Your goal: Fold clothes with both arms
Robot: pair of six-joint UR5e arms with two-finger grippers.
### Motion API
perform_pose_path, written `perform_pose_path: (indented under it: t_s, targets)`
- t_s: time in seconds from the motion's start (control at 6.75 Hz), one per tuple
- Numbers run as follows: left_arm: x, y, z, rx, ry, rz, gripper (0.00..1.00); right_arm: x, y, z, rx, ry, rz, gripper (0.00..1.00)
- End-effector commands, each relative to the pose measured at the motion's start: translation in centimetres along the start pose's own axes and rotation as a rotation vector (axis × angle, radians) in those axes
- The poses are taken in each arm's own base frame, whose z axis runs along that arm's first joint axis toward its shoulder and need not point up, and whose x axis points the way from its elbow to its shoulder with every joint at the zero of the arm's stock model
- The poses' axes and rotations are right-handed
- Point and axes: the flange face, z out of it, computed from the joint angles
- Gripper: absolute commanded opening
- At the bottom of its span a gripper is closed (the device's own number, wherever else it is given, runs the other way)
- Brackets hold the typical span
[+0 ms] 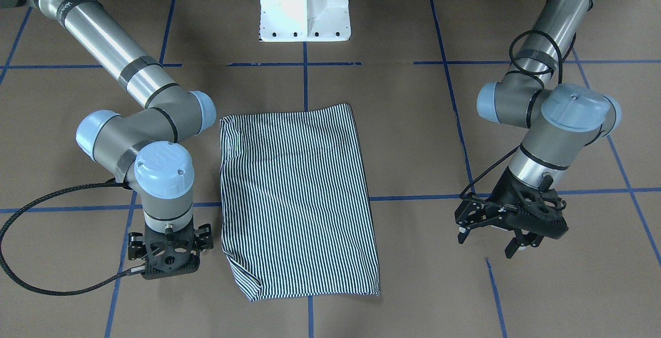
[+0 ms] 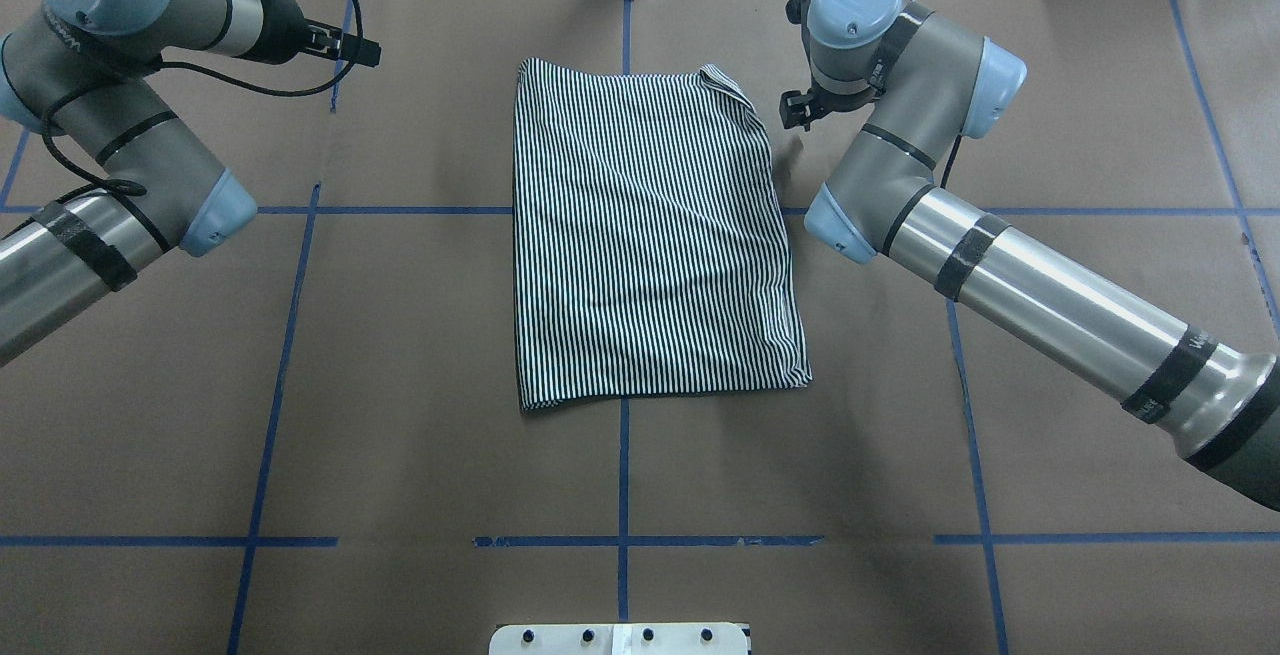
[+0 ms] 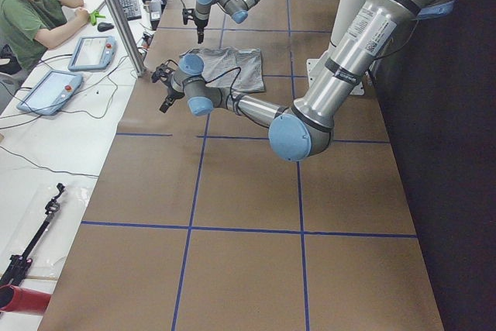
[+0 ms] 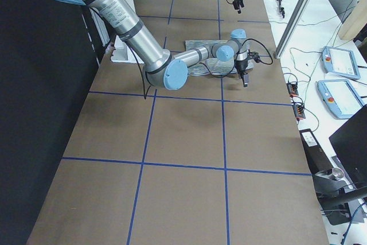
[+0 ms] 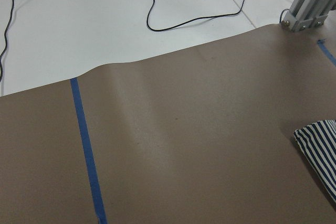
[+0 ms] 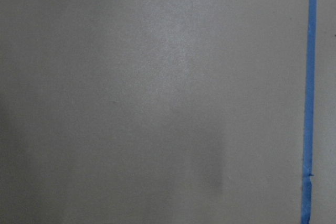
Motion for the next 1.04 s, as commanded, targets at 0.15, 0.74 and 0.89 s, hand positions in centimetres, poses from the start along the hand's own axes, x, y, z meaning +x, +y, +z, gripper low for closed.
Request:
perform_pose_path:
  t_s: [0.15, 0.74, 0.89]
  targets:
    - [-0.2, 0.6, 0.1, -0.006, 0.000, -0.010, 1.00, -4.1, -3.0, -4.9, 0.050, -0.067, 0.076, 1.00]
    - [0.2, 1.1, -0.2, -0.007, 0.006, -0.006, 1.00, -12.1, -3.9, -4.6, 0.037, -0.055, 0.122, 1.00]
    - [0.2, 1.1, -0.2, -0.007, 0.006, -0.009, 1.00, -11.7, -3.9, -2.5, 0.063, -0.070, 0.119, 1.00]
